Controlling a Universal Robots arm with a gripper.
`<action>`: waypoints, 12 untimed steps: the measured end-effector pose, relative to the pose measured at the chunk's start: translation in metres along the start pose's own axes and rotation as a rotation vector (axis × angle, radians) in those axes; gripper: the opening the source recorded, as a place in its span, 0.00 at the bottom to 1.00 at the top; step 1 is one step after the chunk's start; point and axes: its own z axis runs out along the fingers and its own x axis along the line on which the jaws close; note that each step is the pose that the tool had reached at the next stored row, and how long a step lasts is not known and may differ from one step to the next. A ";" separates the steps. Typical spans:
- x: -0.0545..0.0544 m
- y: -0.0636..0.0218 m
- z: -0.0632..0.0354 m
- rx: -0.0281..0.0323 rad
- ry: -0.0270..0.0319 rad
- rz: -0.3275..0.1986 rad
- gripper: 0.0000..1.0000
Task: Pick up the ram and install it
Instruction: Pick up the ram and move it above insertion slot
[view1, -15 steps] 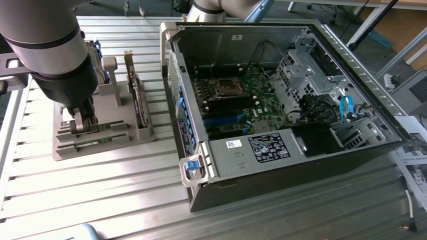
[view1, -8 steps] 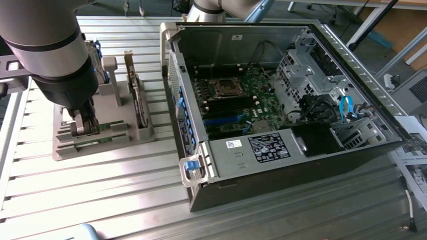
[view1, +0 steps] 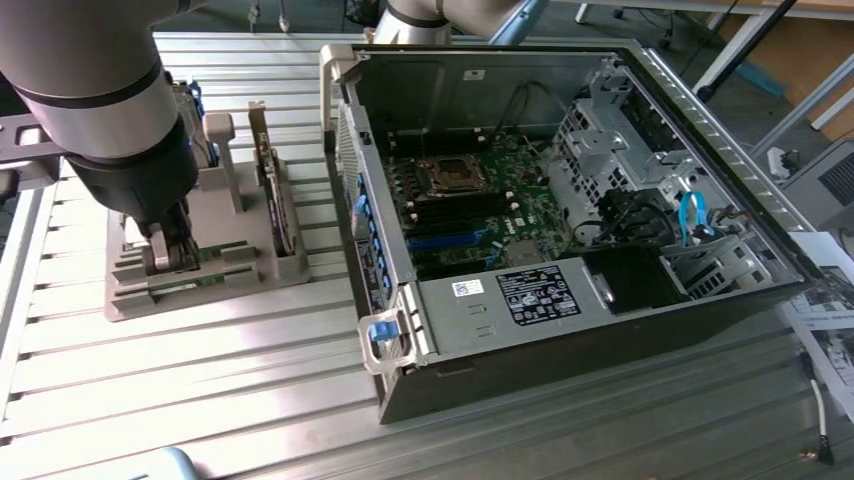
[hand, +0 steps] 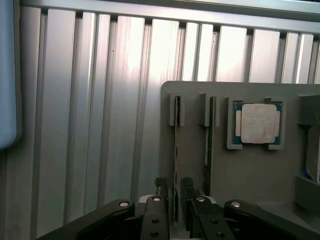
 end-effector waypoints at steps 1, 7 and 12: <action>0.000 0.0000 0.0013 0.0001 -0.0001 0.000 0.25; 0.000 0.0001 0.0083 0.0000 0.0000 0.000 0.25; 0.000 0.0001 0.0137 0.0000 0.0000 0.000 0.25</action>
